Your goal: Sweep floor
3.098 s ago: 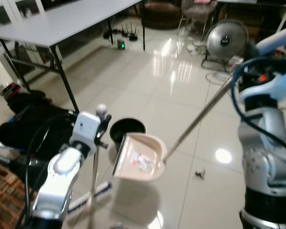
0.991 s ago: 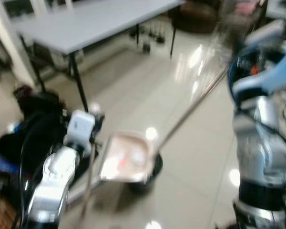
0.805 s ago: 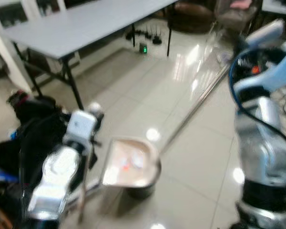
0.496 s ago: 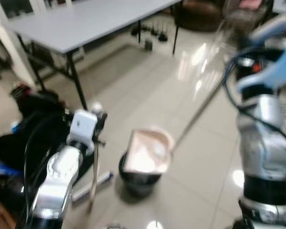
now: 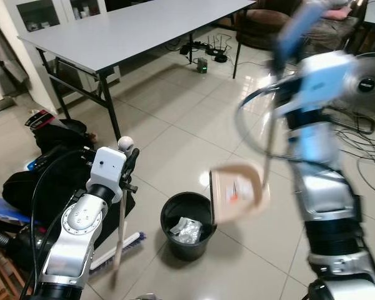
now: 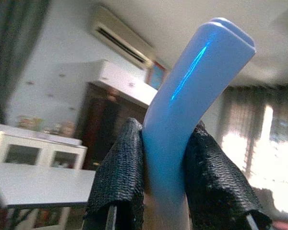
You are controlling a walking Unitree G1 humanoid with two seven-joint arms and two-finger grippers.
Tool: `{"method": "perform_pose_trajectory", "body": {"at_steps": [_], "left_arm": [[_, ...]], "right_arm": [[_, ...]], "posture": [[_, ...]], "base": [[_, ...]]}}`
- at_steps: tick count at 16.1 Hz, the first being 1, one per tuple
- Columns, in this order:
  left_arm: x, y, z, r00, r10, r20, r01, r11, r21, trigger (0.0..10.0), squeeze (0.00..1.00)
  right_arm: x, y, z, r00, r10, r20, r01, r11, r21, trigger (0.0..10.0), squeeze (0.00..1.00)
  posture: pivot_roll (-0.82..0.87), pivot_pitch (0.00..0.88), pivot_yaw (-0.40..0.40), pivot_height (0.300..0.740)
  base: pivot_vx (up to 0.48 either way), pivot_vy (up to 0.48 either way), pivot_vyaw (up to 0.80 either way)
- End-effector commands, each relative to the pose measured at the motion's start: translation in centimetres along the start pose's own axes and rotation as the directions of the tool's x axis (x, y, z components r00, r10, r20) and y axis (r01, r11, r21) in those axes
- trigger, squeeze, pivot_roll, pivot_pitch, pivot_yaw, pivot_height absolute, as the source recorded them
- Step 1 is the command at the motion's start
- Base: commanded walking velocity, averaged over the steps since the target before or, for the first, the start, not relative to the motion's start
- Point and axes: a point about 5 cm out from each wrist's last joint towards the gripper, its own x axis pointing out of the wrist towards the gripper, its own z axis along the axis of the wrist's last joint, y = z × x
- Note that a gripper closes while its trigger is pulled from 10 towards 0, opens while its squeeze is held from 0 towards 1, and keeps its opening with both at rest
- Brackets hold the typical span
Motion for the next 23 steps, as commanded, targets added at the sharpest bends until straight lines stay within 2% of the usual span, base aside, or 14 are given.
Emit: {"method": "perform_pose_trajectory", "body": {"at_steps": [1,3,4,7,9,12,15,19,23], "left_arm": [[0.2,0.4,0.7,0.999,0.012,0.036,-0.013,0.999,0.030,10.0,0.00],[0.2,0.4,0.7,0.999,0.016,0.035,-0.017,0.999,0.030,10.0,0.00],[0.2,0.4,0.7,0.999,0.017,0.035,-0.018,0.999,0.031,10.0,0.00],[0.1,0.3,0.5,0.999,0.017,0.036,-0.018,0.999,0.030,10.0,0.00],[0.1,0.1,0.2,0.999,0.015,0.036,-0.016,0.999,0.032,10.0,0.00],[0.1,0.2,0.2,0.999,0.014,0.037,-0.015,0.999,0.034,10.0,0.00],[0.0,0.1,0.4,0.999,0.008,0.044,-0.009,0.999,0.039,10.0,0.00],[0.0,-0.1,0.7,0.999,0.005,0.049,-0.007,0.999,0.042,10.0,0.00],[0.0,-0.3,0.9,0.999,0.003,0.053,-0.006,0.999,0.041,10.0,0.00]], "right_arm": [[0.6,1.1,0.8,0.996,0.056,0.070,-0.056,0.998,-0.005,10.0,0.00],[0.0,3.8,0.2,0.985,0.152,0.075,-0.154,0.988,0.009,10.0,0.00],[-0.1,4.3,0.1,0.982,0.168,0.080,-0.170,0.985,0.012,10.0,0.00],[-0.9,7.1,0.0,0.954,0.275,0.124,-0.279,0.960,0.018,10.0,0.00],[-2.4,9.9,0.3,0.899,0.399,0.182,-0.413,0.910,0.045,10.0,0.00],[-3.3,11.4,0.2,0.867,0.459,0.194,-0.478,0.877,0.059,10.0,0.00],[-4.8,13.6,-0.7,0.800,0.578,0.160,-0.591,0.805,0.044,10.0,0.00],[-4.6,13.5,-0.8,0.800,0.579,0.158,-0.588,0.809,0.011,10.0,0.00],[-3.4,11.8,-0.5,0.852,0.497,0.163,-0.501,0.865,-0.019,10.0,0.00]], "posture": [[0.07,0.000,0.007,0.740],[0.07,0.000,0.002,0.740],[0.07,0.000,0.002,0.740],[0.07,0.000,0.004,0.740],[0.07,0.000,0.004,0.740],[0.07,0.000,0.002,0.740],[0.07,0.000,-0.001,0.740],[0.07,0.000,0.000,0.740],[0.07,0.000,-0.002,0.740]], "base": [[0.000,0.000,0.00],[0.000,0.000,0.00],[0.000,0.000,0.00],[0.000,0.000,0.00],[0.000,0.000,0.00],[0.000,0.000,0.00],[0.000,0.000,0.00],[0.000,0.000,0.00],[0.000,0.000,0.00]]}}
